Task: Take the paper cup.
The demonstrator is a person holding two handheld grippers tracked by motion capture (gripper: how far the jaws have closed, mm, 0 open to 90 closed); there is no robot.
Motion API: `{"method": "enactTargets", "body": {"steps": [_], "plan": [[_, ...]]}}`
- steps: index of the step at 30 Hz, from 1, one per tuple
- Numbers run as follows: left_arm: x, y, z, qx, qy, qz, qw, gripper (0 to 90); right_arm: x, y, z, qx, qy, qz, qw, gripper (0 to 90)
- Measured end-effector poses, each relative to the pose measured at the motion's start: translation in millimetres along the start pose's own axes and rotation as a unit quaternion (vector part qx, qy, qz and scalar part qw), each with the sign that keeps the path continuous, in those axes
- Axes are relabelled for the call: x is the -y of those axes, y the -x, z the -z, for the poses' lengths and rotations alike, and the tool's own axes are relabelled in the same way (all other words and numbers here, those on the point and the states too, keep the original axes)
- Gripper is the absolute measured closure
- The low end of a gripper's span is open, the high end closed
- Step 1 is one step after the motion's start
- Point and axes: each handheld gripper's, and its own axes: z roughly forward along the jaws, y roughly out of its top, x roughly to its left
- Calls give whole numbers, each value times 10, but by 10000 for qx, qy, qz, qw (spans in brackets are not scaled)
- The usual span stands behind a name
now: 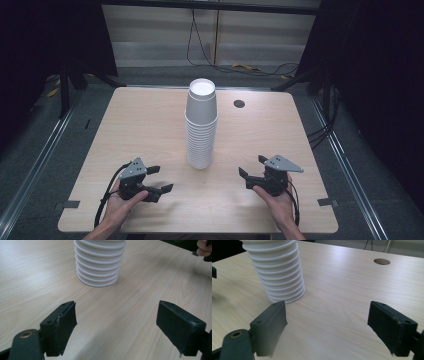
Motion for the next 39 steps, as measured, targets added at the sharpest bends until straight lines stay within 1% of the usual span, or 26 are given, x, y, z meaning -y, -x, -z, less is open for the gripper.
{"method": "enactTargets", "body": {"steps": [4,8,10,11,12,14,15,16,19,20,21,22,23,24,27,28,31,32,34,35,36,37,38,39], "plan": [[0,-20,4,-46,9,-35,10000,162,-10,-25,19,-84,-26,74,9999,140],[1,-34,-9,-48,-2,-9,10000,162,-33,-44,15,-161,-5,155,9997,137],[-7,-39,-19,-32,-3,-24,10000,162,-59,-50,6,-264,41,160,9995,136],[-11,-38,-19,-68,-16,-75,9999,162,-59,-50,6,-264,41,160,9995,136],[-11,-33,-24,-76,-18,-105,9999,163,-75,-50,-5,-327,87,146,9993,137],[-12,-34,-22,-32,-46,-92,9999,164,-90,-53,-24,-406,131,113,9990,137],[-12,-34,-22,-32,-46,-92,9999,164,-90,-53,-24,-406,131,113,9990,137],[-11,-28,-20,-61,-60,-101,9999,163,-102,-72,-32,-471,130,91,9988,140],[-11,-22,-12,-81,-56,-124,9999,163,-120,-97,-20,-461,135,132,9988,153],[-7,-11,-11,-82,-38,-104,9999,163,-145,-114,2,-514,244,106,9983,155],[-7,-11,-11,-82,-38,-104,9999,163,-145,-114,2,-514,244,106,9983,155],[-5,-12,-13,-70,-57,-146,9999,163,-187,-114,9,-578,245,115,9980,154],[-5,-12,-13,-70,-57,-146,9999,163,-187,-114,9,-578,245,115,9980,154],[-3,-11,-14,-66,-61,-155,9998,164,-250,-88,3,-707,284,-12,9971,155],[-2,-15,-16,-49,-71,-182,9998,163,-304,-86,1,-739,289,-22,9968,155],[1,-12,-15,-32,-79,-191,9998,163,-338,-105,-7,-745,236,88,9969,155],[0,-8,-12,2,-78,-233,9997,163,-385,-153,-32,-775,125,185,9967,152],[2,9,-2,22,-91,-275,9996,163,-405,-166,-42,-797,74,195,9966,147],[1,15,2,37,-86,-308,9995,163,-428,-170,-49,-838,55,185,9963,142],[1,33,6,64,-73,-323,9994,163,-471,-185,-54,-926,99,118,9956,138],[1,33,6,64,-73,-323,9994,164,-492,-200,-51,-893,157,155,9958,135],[0,40,6,73,-57,-318,9995,164,-492,-200,-51,-893,157,155,9958,135],[-1,44,6,67,-58,-325,9994,163,-534,-222,-46,-850,284,208,9958,135],[-2,42,5,76,-55,-321,9994,163,-559,-224,-44,-849,312,236,9956,135]]}}
